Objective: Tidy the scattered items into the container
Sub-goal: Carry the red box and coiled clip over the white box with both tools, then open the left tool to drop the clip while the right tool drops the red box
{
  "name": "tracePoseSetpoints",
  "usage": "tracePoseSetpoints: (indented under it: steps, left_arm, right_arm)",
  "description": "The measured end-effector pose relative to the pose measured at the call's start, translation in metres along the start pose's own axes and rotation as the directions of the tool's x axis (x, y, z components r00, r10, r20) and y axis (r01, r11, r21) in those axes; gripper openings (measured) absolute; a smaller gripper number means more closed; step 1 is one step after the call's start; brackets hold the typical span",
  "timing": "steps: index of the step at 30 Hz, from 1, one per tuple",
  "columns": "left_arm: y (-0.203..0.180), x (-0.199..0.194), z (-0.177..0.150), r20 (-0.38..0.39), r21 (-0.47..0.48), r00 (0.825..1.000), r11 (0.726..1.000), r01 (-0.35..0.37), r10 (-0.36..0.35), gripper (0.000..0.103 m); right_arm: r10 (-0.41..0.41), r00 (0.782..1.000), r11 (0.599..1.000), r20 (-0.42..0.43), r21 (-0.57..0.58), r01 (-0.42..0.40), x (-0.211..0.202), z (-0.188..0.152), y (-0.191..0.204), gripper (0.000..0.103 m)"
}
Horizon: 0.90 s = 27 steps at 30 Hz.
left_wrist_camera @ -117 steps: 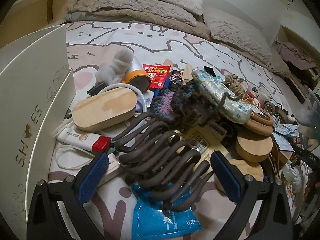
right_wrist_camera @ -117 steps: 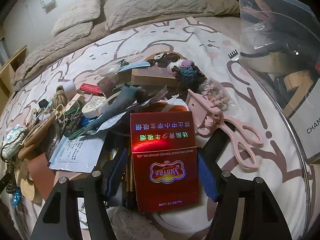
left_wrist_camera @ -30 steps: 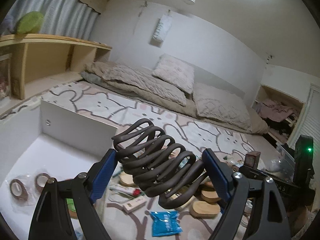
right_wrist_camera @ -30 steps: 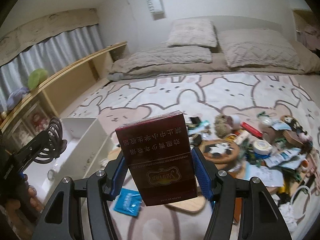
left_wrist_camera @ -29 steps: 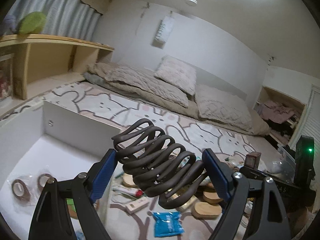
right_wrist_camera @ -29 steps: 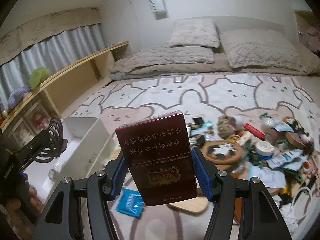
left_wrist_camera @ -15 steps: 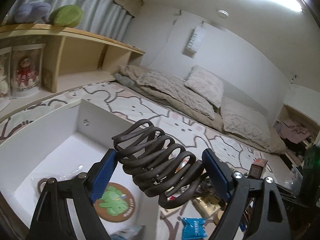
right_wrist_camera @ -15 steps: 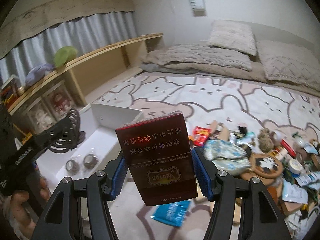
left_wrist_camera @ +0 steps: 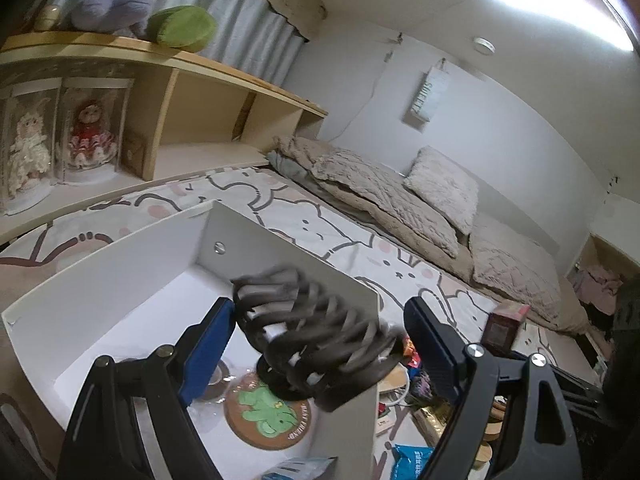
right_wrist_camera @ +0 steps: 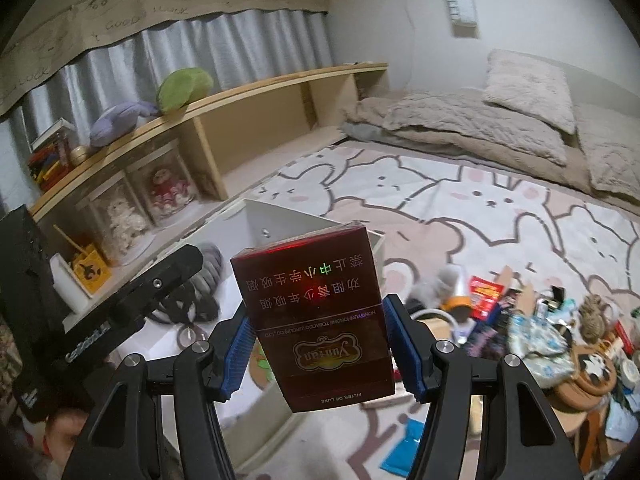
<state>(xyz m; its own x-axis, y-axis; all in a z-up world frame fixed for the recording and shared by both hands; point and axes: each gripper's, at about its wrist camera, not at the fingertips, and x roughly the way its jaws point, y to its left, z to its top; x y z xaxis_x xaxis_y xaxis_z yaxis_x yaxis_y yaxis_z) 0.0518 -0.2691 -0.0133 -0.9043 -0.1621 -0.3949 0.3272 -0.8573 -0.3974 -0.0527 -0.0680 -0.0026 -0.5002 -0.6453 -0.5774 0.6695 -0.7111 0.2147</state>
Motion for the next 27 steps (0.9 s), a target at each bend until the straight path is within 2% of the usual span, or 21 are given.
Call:
tracePoseSetpoints:
  steps: [10, 27]
  left_arm:
    - [0.024, -0.004, 0.005, 0.017, -0.047, 0.999, 0.998, -0.040, 0.040, 0.086]
    - [0.044, -0.009, 0.007, 0.039, -0.086, 0.994, 0.992, -0.095, 0.098, 0.086]
  right_arm:
    - [0.043, 0.998, 0.999, -0.050, 0.021, -0.042, 0.038, 0.018, 0.016, 0.063]
    - [0.026, 0.992, 0.999, -0.120, -0.020, -0.029, 0.077, 0.019, 0.028, 0.063]
